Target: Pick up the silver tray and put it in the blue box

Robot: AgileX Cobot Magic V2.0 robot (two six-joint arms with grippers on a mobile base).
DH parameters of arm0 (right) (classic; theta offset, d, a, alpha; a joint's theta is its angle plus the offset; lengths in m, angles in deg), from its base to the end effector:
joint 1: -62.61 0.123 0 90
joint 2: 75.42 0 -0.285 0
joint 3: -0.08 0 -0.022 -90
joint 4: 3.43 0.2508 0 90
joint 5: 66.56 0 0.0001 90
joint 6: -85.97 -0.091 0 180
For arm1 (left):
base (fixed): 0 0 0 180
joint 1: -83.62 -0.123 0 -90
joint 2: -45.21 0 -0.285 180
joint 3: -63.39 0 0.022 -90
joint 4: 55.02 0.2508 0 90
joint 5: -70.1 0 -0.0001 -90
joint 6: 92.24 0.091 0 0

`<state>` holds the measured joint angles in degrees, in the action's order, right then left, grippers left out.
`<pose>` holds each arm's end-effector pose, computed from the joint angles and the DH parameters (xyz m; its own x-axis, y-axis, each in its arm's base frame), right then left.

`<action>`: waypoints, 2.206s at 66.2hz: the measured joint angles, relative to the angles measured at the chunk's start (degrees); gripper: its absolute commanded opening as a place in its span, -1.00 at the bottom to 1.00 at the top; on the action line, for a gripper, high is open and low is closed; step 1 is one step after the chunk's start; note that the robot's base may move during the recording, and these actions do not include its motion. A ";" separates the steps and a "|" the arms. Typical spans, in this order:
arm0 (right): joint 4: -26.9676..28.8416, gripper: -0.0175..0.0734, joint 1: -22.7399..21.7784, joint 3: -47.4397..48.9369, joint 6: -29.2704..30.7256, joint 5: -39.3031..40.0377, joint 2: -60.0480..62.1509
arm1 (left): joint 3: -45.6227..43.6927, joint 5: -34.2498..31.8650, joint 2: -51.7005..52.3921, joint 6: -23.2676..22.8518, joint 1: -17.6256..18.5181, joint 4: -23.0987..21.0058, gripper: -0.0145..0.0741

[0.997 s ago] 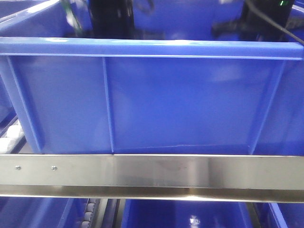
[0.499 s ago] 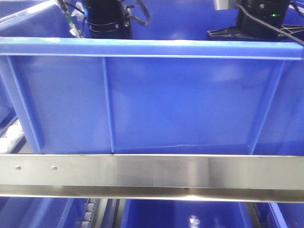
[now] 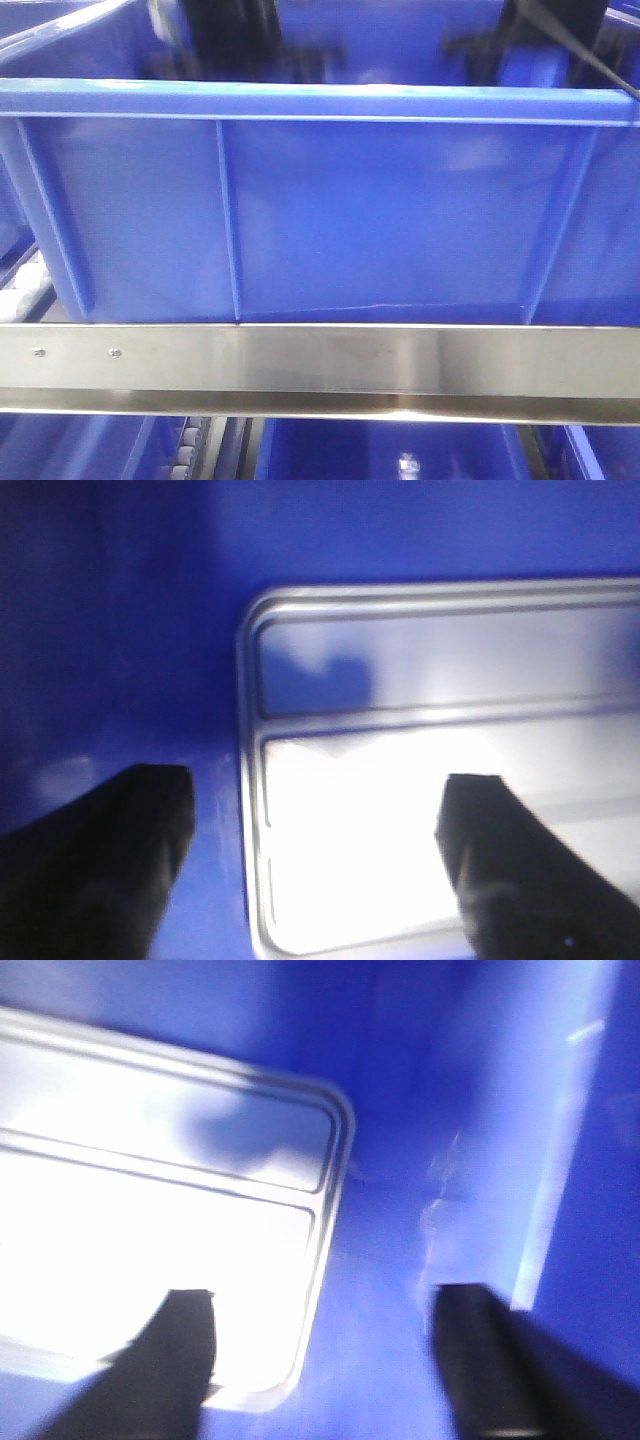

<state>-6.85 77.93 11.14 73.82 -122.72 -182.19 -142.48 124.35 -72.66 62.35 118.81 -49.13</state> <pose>0.3646 0.0952 0.3127 -0.8795 -0.0568 -0.4724 -0.0863 0.9954 0.0410 0.3600 -0.2446 0.3128 -0.8297 0.1291 -0.5430 0.2437 0.9590 -0.1444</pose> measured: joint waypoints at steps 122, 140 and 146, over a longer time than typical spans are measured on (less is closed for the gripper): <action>-1.10 -0.50 0.23 -51.28 3.59 13.36 85.97 | 68.52 -24.67 80.77 7.59 5.08 6.28 -0.89; -1.10 -0.50 0.23 -51.37 3.59 13.36 85.97 | 68.79 -24.80 82.28 7.87 4.05 6.01 -0.89; -1.10 -0.50 0.23 -51.37 3.59 13.36 85.97 | 70.23 -25.35 85.48 11.32 0.57 4.44 -0.89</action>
<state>-7.95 78.16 -40.23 77.41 -109.35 -96.22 -72.25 99.00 12.81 73.68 119.38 -44.69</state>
